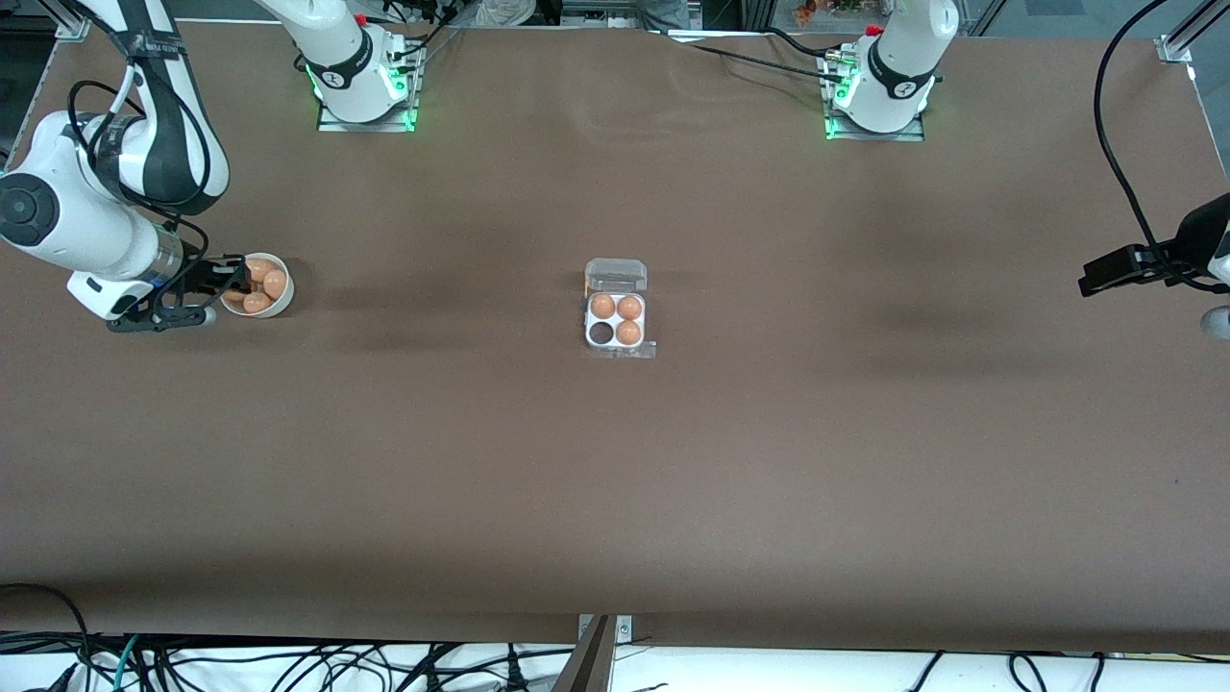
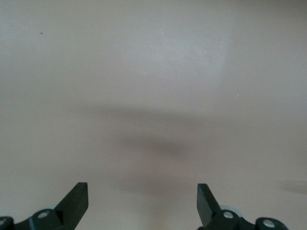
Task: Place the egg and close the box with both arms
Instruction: 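Carry the egg with the right gripper into the empty box cup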
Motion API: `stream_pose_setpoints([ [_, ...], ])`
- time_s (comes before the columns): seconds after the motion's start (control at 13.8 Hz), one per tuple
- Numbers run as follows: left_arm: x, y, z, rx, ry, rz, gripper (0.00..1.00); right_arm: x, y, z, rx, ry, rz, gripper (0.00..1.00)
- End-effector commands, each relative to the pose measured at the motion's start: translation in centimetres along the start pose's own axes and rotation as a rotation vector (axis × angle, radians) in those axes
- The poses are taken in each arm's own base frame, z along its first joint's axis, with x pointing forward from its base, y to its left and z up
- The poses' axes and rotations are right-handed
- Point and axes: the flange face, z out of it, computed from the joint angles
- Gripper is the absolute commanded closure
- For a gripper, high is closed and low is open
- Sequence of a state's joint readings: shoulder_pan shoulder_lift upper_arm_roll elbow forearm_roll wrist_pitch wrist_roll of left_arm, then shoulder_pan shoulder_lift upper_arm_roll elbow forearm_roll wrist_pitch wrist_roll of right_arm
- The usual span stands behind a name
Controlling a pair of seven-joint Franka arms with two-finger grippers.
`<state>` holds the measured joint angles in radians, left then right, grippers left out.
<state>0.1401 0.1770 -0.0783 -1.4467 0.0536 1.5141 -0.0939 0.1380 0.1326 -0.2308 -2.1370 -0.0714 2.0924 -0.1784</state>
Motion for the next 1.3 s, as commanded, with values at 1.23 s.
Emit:
stream_pose_setpoints([
  [1.23,0.4,0.3,-0.7,-0.013,0.010,0.008,0.00,8.6,-47.4,0.9,0.084,0.015,0.429,0.63],
])
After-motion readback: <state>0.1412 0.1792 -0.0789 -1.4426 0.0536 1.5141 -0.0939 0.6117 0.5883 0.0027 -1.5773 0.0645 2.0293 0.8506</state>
